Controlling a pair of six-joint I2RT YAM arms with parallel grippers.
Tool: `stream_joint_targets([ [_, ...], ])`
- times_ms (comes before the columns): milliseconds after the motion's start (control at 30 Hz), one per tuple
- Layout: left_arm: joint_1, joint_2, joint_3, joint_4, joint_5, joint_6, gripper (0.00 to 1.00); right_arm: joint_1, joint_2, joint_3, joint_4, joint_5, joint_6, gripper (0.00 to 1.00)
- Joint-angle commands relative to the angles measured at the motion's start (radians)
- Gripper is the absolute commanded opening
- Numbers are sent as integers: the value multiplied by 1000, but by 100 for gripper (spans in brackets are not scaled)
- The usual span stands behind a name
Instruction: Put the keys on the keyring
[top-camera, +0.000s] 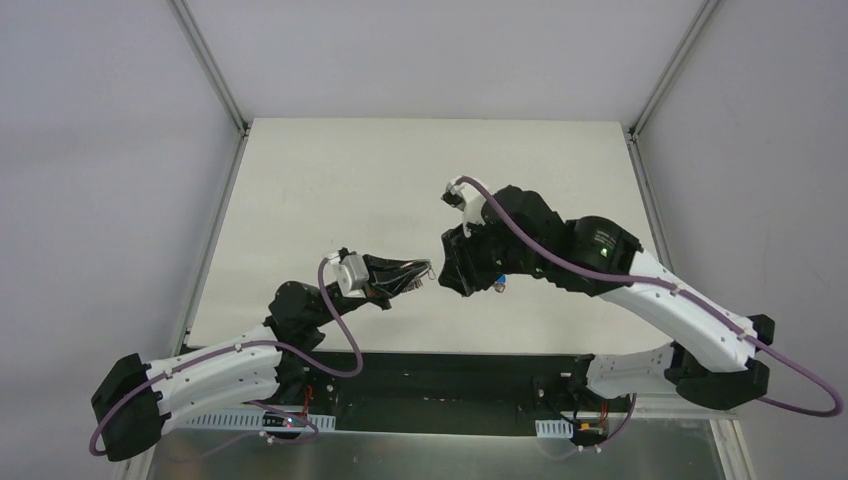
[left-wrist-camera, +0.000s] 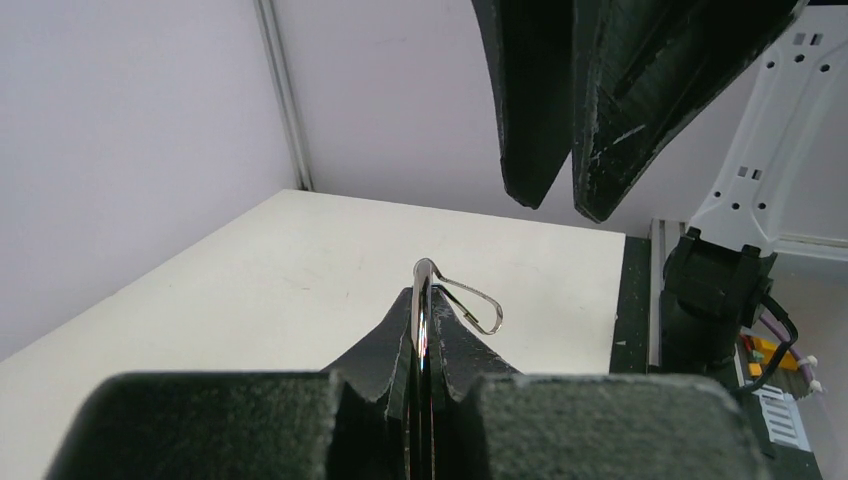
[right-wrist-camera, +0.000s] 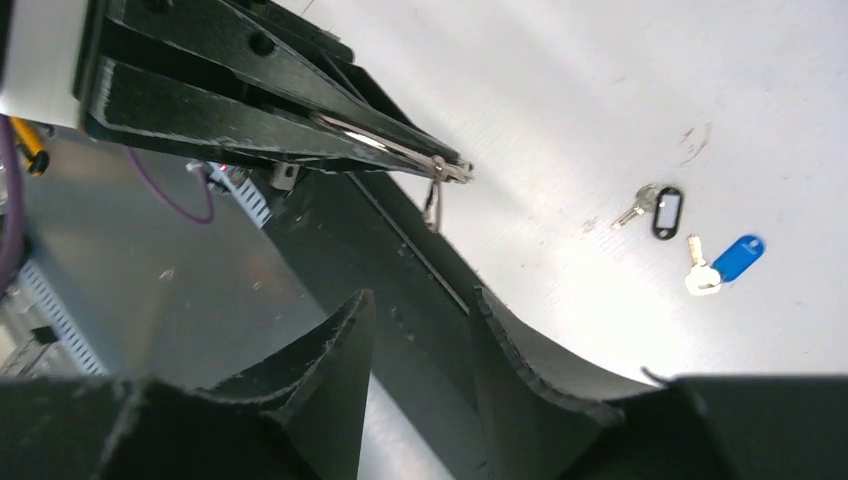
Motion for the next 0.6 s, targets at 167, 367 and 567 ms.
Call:
stream_joint_targets([
  [167,0,-43,72,10,-106,-92,0,17,-268,-441,631,222,-71,43],
  [367,0,-22,84,25,-117,-117,0,17,-337,-669,958,206,108,42],
  [567,1,-10,89,34,-137,-117,0,21,-439,-811,1174,175,243,38],
])
